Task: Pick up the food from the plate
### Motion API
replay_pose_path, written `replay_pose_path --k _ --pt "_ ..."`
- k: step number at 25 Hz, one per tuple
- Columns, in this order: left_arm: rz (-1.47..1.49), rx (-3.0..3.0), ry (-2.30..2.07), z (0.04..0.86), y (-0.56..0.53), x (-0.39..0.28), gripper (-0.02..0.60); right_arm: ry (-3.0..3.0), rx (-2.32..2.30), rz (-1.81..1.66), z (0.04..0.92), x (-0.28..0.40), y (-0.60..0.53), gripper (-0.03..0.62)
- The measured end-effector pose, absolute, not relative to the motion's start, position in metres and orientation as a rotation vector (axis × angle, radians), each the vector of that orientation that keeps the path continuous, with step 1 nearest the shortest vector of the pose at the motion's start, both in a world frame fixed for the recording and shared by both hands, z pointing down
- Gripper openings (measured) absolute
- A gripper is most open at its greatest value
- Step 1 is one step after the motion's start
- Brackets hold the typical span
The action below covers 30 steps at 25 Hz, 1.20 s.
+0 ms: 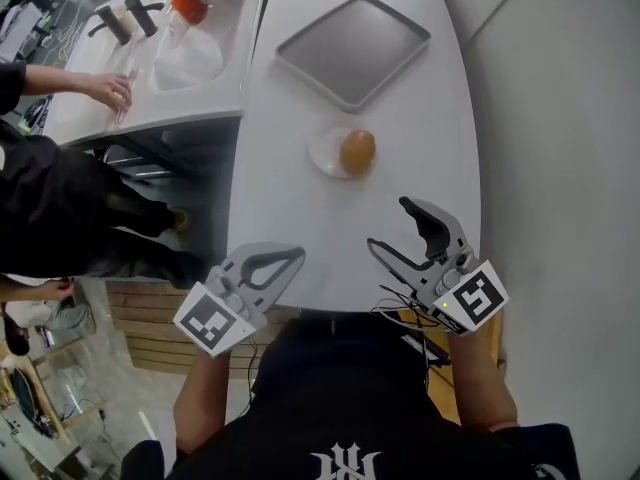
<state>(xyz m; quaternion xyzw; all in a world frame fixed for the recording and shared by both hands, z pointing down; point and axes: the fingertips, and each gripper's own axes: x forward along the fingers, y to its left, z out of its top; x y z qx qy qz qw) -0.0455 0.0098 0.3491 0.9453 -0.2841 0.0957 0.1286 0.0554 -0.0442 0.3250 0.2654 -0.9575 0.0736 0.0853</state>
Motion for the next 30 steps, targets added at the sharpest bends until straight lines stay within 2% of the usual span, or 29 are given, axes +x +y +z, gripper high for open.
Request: replay_pose_path --k 11,19,30 --pt "0.331 2.675 -0.796 0.409 -0.09 -0.043 0.003 -2.797 0.718 0.25 0.414 0.033 -0.172 0.344" --pt "0.357 2.649 -0.749 0.437 -0.107 -0.04 0.003 -2.703 0.69 0.222 0.467 0.02 -0.207 0.442" --pt "0.355 2.653 -0.697 0.462 -0.118 -0.026 0.003 -2.588 0.597 0.235 0.522 0.011 -0.218 0.448"
